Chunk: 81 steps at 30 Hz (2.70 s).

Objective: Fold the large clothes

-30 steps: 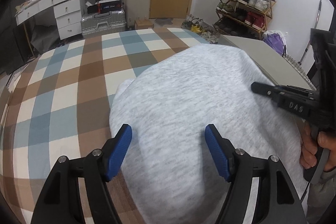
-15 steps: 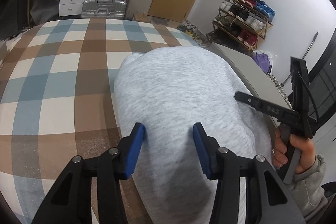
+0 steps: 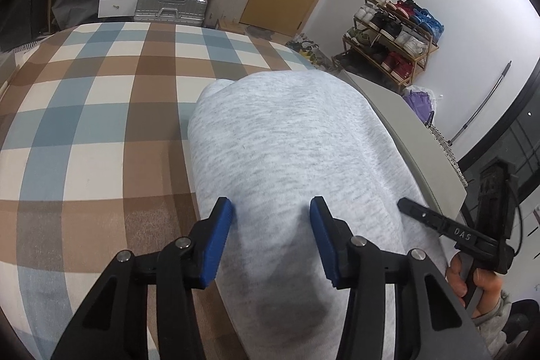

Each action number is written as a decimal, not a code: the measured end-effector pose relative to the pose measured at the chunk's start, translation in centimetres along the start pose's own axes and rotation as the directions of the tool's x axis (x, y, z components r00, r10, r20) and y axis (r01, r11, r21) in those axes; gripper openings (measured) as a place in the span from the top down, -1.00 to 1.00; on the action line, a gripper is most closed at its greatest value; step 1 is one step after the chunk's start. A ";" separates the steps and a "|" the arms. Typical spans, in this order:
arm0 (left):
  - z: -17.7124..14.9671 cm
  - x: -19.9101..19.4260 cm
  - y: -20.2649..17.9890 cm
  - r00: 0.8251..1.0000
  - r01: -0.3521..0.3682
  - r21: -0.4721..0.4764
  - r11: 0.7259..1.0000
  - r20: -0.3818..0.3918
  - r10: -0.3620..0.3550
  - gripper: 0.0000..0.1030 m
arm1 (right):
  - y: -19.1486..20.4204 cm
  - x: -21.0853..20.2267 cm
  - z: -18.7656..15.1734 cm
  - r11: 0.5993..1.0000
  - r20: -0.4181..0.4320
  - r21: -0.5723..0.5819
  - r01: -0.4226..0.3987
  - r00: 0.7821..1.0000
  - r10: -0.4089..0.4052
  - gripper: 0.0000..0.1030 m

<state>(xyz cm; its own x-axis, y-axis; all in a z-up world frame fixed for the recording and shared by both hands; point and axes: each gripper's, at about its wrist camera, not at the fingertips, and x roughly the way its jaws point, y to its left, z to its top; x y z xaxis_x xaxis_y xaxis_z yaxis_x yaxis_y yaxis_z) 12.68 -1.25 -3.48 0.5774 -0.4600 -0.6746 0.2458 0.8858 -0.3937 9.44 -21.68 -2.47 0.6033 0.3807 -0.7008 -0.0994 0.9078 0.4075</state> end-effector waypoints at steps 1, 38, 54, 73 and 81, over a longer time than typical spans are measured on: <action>-0.2 -0.3 0.0 1.000 0.000 0.000 1.000 0.000 0.000 0.18 | 0.4 -0.4 0.1 1.000 0.011 -0.004 0.000 1.000 0.000 0.77; -1.8 -1.7 6.1 0.959 0.259 -0.222 0.940 -0.059 -0.278 -0.04 | -2.2 1.3 -3.7 0.976 -0.155 0.100 -0.191 0.966 0.205 -0.29; -1.8 -0.3 7.2 0.914 0.340 -0.317 0.886 -0.113 -0.391 -0.52 | -2.0 4.0 -1.8 0.942 -0.159 0.112 -0.317 0.930 0.332 -0.40; -1.7 -0.2 7.8 0.902 0.321 -0.319 0.892 -0.186 -0.391 -0.60 | -2.0 1.7 -5.0 0.926 -0.171 0.145 -0.348 0.913 0.369 -0.32; -1.5 0.1 7.3 0.903 0.315 -0.307 0.898 -0.196 -0.383 -0.62 | -0.9 3.8 -3.4 0.920 -0.150 0.165 -0.355 0.913 0.379 -0.25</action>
<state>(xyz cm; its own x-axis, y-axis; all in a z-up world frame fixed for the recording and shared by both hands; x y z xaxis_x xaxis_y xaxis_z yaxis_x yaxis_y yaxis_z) 13.34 5.09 -7.37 0.2747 -0.7666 -0.5803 0.1636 0.6320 -0.7575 9.15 -20.46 -7.50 0.3949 0.7181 -0.5730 -0.1751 0.6711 0.7204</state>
